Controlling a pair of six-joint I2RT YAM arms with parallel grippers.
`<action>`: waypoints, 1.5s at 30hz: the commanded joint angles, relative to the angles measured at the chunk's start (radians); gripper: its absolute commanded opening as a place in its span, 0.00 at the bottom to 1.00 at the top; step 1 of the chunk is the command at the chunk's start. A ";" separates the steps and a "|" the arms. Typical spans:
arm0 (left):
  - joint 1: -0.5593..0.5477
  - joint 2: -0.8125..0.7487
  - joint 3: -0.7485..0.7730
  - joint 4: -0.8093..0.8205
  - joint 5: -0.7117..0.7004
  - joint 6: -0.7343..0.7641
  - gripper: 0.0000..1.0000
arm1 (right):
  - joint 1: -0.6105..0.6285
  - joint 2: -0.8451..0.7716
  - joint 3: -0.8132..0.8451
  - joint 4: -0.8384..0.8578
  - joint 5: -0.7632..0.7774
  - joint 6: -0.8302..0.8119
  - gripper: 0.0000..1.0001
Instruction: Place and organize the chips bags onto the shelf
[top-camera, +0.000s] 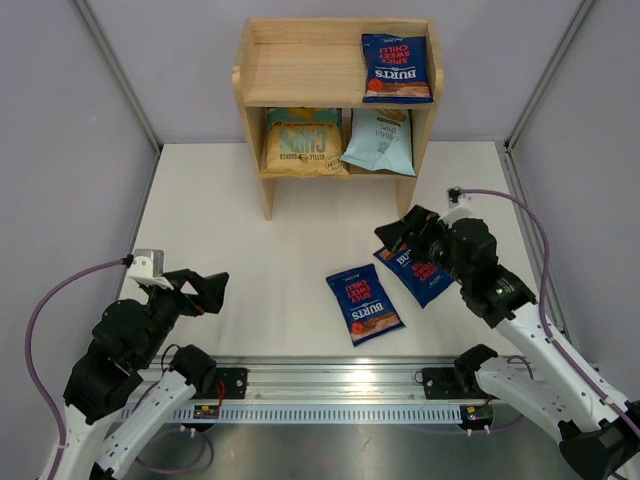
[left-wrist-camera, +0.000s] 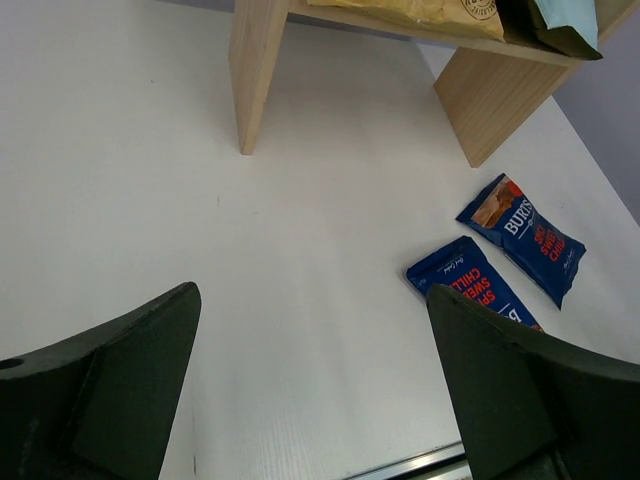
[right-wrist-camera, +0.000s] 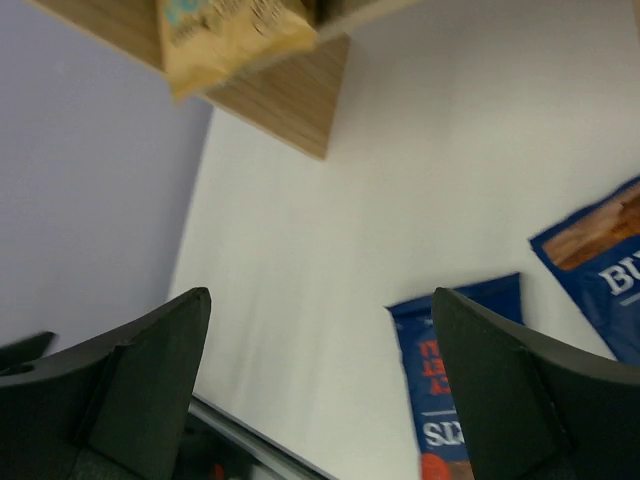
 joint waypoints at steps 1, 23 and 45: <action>0.003 -0.010 -0.004 0.059 -0.024 -0.009 0.99 | -0.004 -0.020 -0.102 0.063 -0.158 -0.227 0.99; 0.003 -0.022 -0.014 0.070 -0.004 -0.009 0.99 | -0.004 0.480 -0.096 -0.052 -0.211 -0.448 0.86; 0.003 -0.013 -0.013 0.075 0.018 -0.003 0.99 | -0.002 0.654 -0.173 0.143 -0.221 -0.295 0.21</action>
